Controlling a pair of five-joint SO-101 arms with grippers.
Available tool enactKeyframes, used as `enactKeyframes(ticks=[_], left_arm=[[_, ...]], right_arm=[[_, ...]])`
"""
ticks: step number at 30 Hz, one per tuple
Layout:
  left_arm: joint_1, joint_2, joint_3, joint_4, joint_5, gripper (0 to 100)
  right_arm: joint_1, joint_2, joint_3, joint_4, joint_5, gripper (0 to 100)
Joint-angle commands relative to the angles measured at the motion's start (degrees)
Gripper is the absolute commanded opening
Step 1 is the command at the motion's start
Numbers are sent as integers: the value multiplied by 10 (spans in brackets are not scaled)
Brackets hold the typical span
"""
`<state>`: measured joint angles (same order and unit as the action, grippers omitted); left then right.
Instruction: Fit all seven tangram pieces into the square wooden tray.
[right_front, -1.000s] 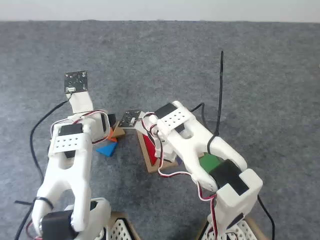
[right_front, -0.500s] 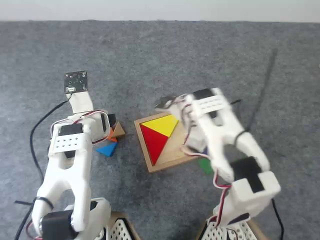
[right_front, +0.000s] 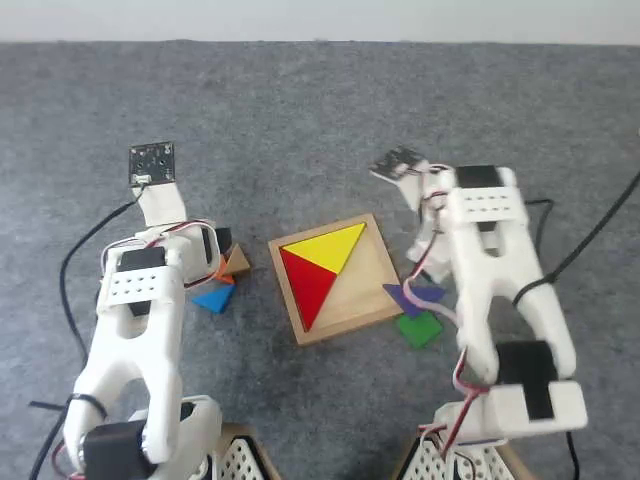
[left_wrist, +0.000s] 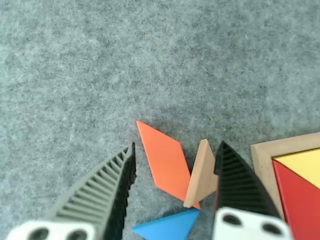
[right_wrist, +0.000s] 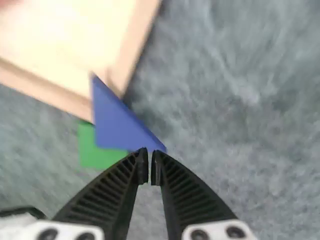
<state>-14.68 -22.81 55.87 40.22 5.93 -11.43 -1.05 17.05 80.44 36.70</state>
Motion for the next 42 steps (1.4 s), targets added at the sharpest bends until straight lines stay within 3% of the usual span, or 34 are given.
enactKeyframes(ticks=[1,5,8,15,25,30,33,42], left_arm=[[2,-13,-4,-11,-5,250],[0,17,-9,-28,-5,250],[0,33,-20,-25,-5,250],[-1,39,-24,-26,-5,250],[-1,39,-25,-27,-7,250],[-1,39,-31,-25,-46,250],[-1,38,-37,-23,-48,250],[-1,40,-44,-17,-47,250]], right_arm=[[-97,-72,-21,-9,-67,27],[-179,-77,25,-49,-84,27],[-180,-46,75,-109,-83,27],[-69,87,68,-161,-50,27],[69,93,61,-182,-7,27],[102,73,66,-178,-9,27],[91,46,96,-182,-11,27],[-59,19,144,-159,-91,27]])
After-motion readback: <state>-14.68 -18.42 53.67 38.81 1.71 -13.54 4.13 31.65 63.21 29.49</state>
